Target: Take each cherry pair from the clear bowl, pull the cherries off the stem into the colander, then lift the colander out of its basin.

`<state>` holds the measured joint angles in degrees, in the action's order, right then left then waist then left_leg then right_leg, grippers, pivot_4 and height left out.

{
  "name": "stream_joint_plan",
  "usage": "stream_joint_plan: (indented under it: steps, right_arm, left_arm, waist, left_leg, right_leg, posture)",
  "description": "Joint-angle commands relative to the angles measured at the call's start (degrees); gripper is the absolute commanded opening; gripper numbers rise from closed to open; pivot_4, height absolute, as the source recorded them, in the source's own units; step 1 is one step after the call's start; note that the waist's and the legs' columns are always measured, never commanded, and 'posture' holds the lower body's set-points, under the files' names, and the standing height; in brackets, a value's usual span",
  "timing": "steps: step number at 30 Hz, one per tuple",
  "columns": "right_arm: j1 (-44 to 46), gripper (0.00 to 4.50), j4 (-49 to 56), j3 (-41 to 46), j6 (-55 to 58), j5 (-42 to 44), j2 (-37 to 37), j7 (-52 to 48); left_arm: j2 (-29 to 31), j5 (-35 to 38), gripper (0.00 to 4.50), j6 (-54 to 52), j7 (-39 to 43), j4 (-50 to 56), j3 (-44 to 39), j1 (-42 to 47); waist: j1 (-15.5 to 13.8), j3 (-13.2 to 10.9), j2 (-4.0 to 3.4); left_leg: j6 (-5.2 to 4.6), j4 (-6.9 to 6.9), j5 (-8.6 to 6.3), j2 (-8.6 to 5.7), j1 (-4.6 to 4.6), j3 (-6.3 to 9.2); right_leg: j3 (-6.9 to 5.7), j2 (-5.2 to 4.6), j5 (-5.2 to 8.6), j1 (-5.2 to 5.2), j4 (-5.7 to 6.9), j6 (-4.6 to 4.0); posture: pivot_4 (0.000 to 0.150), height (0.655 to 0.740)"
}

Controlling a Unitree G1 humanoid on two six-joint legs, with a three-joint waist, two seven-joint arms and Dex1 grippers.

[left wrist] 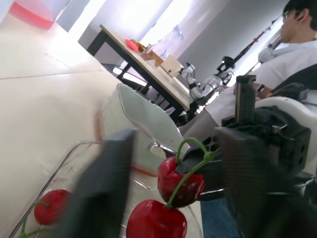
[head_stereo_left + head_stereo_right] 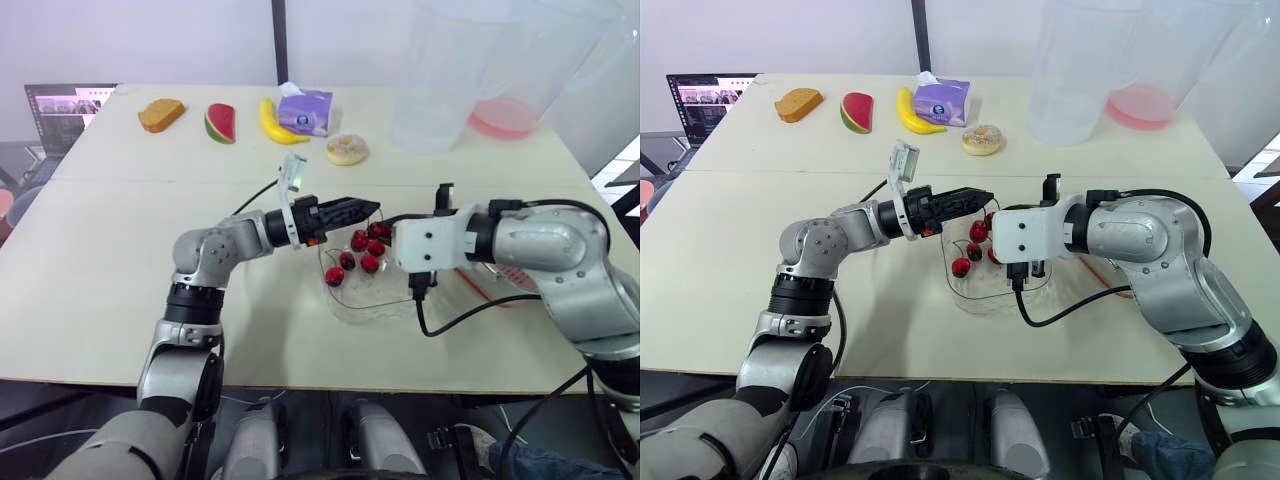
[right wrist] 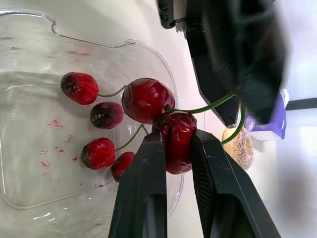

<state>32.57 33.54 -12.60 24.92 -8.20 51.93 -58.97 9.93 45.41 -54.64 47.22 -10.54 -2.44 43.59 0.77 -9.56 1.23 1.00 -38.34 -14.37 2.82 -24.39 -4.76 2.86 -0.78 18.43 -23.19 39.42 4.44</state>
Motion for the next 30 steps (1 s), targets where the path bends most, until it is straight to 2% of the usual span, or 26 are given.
stream_joint_plan:
  steps: [1, 2, 22, 25, 29, 30]
  right_arm:
    - [1.29, 0.38, 1.7, 0.89, 0.07, -0.01, -0.26, 0.43]
    - [1.33, 0.38, 1.72, 0.87, 0.14, -0.02, -0.29, 0.44]
    - [0.92, 0.38, 2.01, 1.03, 0.85, -0.22, -0.23, 0.56]
    - [0.91, 0.38, 2.11, 1.08, 0.88, -0.2, -0.23, 0.58]
    - [0.93, 0.38, 2.22, 1.02, 1.16, -0.16, -0.28, 0.55]
    - [0.92, 0.38, 2.25, 1.01, 1.25, -0.13, -0.29, 0.53]
  left_arm:
    - [-0.26, -0.21, 0.54, 0.3, 0.5, 1.85, 0.96, -0.43]
    - [-0.19, -0.15, 0.05, 0.08, 0.53, 1.93, 1.16, -0.51]
    - [-0.19, 1.63, 0.05, -0.91, 0.91, 1.97, 0.19, 0.46]
    - [-0.25, 1.19, 0.95, -0.8, 0.49, 2.22, 0.53, 0.37]
    - [-0.77, 1.13, 3.01, -0.85, -0.39, 2.12, 0.21, 0.4]
    - [-0.87, 1.18, 3.01, -0.78, -0.46, 2.06, 0.09, 0.45]
  waist:
    - [0.0, 0.0, 0.0]
    - [0.0, 0.0, 0.0]
    - [0.0, 0.0, 0.0]
    - [0.0, 0.0, 0.0]
    - [0.0, 0.0, 0.0]
    - [0.0, 0.0, 0.0]
  left_leg:
    - [0.0, 0.0, 0.0, 0.0, 0.0, 0.0]
    - [0.0, 0.0, 0.0, 0.0, 0.0, 0.0]
    - [0.0, 0.0, 0.0, 0.0, 0.0, 0.0]
    - [0.0, 0.0, 0.0, 0.0, 0.0, 0.0]
    - [0.0, 0.0, 0.0, 0.0, 0.0, 0.0]
    - [0.0, 0.0, 0.0, 0.0, 0.0, 0.0]
  right_leg:
    - [0.0, 0.0, 0.0, 0.0, 0.0, 0.0]
    - [0.0, 0.0, 0.0, 0.0, 0.0, 0.0]
    - [0.0, 0.0, 0.0, 0.0, 0.0, 0.0]
    - [0.0, 0.0, 0.0, 0.0, 0.0, 0.0]
    - [0.0, 0.0, 0.0, 0.0, 0.0, 0.0]
    - [0.0, 0.0, 0.0, 0.0, 0.0, 0.0]
  posture:
    - [0.15, 0.74]
    - [0.15, 0.74]
    - [0.15, 0.74]
    - [0.15, 0.74]
    - [0.15, 0.74]
    - [0.15, 0.74]
